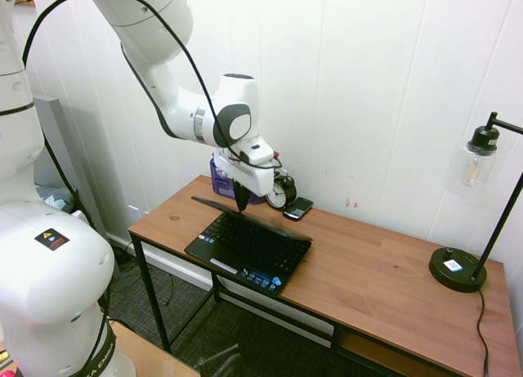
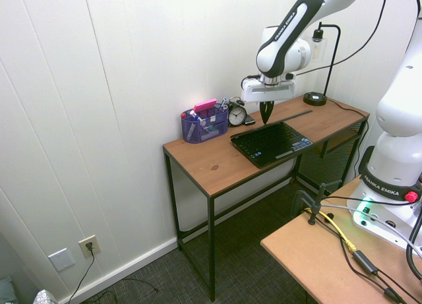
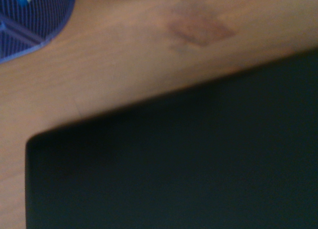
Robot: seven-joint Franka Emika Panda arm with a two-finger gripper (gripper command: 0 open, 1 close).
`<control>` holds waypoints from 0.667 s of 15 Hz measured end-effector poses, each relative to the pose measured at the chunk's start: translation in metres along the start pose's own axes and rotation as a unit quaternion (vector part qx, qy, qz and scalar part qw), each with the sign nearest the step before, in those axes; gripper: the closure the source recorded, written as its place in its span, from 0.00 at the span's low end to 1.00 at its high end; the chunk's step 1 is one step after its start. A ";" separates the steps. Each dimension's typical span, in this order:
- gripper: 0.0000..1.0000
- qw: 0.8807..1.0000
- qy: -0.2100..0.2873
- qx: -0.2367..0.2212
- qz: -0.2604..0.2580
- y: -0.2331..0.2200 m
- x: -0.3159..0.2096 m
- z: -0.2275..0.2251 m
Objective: Close the laptop lid
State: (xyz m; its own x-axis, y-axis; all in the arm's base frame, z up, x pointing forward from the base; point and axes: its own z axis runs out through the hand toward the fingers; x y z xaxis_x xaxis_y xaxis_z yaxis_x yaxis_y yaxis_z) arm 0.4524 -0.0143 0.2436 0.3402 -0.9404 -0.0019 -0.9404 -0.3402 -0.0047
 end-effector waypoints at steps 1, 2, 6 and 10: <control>1.00 1.000 -0.006 -0.004 0.007 0.010 -0.008 0.010; 1.00 1.000 -0.010 -0.004 0.014 0.018 -0.015 0.018; 1.00 0.999 -0.021 -0.003 0.032 0.038 -0.038 0.051; 1.00 0.999 -0.015 0.013 0.046 0.043 -0.047 0.068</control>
